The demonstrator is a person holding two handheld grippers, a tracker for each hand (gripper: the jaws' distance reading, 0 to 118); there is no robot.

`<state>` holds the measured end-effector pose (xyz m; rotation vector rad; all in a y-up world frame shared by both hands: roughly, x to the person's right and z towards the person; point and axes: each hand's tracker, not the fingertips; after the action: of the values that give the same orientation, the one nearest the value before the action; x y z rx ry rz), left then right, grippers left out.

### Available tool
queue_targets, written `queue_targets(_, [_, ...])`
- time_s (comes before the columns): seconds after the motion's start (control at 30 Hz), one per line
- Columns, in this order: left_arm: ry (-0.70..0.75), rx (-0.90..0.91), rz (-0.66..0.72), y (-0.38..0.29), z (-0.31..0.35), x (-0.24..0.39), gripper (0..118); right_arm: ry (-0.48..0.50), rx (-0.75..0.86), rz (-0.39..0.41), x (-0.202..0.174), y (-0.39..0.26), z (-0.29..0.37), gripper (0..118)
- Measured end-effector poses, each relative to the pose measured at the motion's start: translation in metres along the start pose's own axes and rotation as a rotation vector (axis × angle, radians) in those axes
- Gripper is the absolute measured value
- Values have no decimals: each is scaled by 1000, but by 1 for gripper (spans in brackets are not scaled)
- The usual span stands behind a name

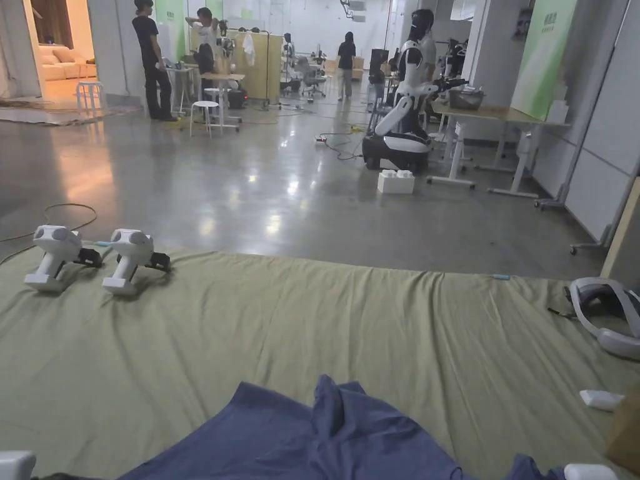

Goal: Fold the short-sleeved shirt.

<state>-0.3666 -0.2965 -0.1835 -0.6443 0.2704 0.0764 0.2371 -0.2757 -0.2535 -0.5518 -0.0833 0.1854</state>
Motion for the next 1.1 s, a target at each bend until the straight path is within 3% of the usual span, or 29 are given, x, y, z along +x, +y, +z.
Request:
queue_targets(0.17, [-1,-38,20,-24,-8,-4,7,-13,-25,-8,-5,-25,-8,9])
queue_targets(0.3, [39,-9,-28,-19,-4,2,18,-40,22,-26,-13,-18,0,17])
queue_targets(0.33, [58,12,-47,-15,-1,3,35,-36,49,-38,-14,-14,5,25])
queue_targets(0.4, [48,53,-52,-7,10,6,68,-26,105,-62,-19,-4,14,55])
queue_targets(0.5, [95,114,-71,5,22,12,68,-31,194,-52,-30,16,34,61])
queue_targets(0.6, [29,168,-32,16,35,23,68,4,269,-39,-46,32,47,69])
queue_targets(0.87, [-57,282,-14,30,53,89,66,88,415,-65,-103,56,76,68])
queue_targets(0.93, [-90,305,-24,32,58,107,60,117,440,-71,-113,57,80,63])
queue_targets(0.97, [-100,314,-29,33,60,115,49,131,450,-70,-117,58,82,59])
queue_targets(1.0, [-113,319,-33,35,62,121,24,139,461,-72,-121,57,82,45])
queue_targets(1.07, [-117,335,-41,37,66,136,18,138,480,-67,-129,56,86,16])
queue_targets(1.1, [-106,349,-45,36,68,141,11,132,484,-66,-131,55,87,15])
